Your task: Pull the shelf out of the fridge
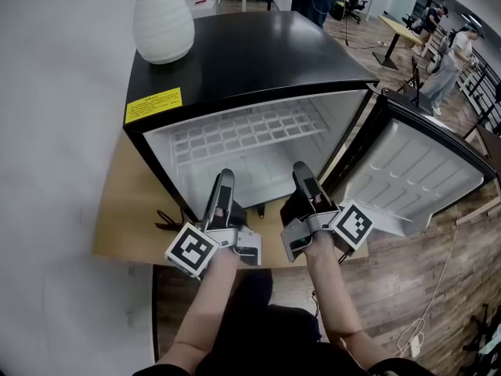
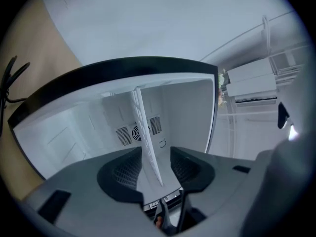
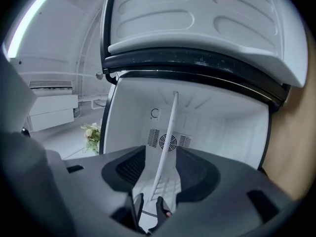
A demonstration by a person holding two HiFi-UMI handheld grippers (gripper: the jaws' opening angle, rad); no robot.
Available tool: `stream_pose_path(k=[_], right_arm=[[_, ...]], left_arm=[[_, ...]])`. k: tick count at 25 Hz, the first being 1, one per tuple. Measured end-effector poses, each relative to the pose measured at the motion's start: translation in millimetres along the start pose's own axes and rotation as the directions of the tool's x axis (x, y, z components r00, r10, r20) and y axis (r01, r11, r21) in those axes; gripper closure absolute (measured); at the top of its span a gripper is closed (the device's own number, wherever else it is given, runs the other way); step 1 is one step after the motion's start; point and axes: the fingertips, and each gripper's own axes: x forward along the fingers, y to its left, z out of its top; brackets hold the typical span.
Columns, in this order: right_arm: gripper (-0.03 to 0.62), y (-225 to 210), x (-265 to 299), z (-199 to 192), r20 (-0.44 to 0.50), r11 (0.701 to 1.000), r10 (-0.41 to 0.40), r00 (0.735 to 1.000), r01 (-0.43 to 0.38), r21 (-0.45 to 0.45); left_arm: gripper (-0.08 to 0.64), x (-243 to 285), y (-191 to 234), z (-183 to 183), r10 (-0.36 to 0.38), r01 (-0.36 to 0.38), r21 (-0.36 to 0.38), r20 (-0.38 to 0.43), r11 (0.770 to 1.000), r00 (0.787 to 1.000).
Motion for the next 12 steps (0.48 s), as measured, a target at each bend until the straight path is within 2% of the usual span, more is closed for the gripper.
stream_pose_path(k=[3, 9, 12], right_arm=[[0.426, -3.0, 12.5, 3.8, 0.001, 1.0, -0.006, 1.0, 0.006, 0.022], [0.425, -10.8, 38.6, 12.0, -0.01, 0.999, -0.011, 1.0, 0.012, 0.051], [0.425, -15.1, 51.7, 14.7, -0.01, 0.998, -0.019, 1.0, 0.019, 0.065]], left_arm=[[0.394, 9.7, 1.3, 5.7, 0.013, -0.012, -0.019, 0.04, 1.0, 0.999], [0.388, 28.1, 8.5, 16.1, 0.035, -0.038, 0.029, 0.08, 0.999, 0.996], [0.389, 37.7, 7.3, 19.2, 0.029, -0.032, 0.026, 0.093, 0.999, 0.995]])
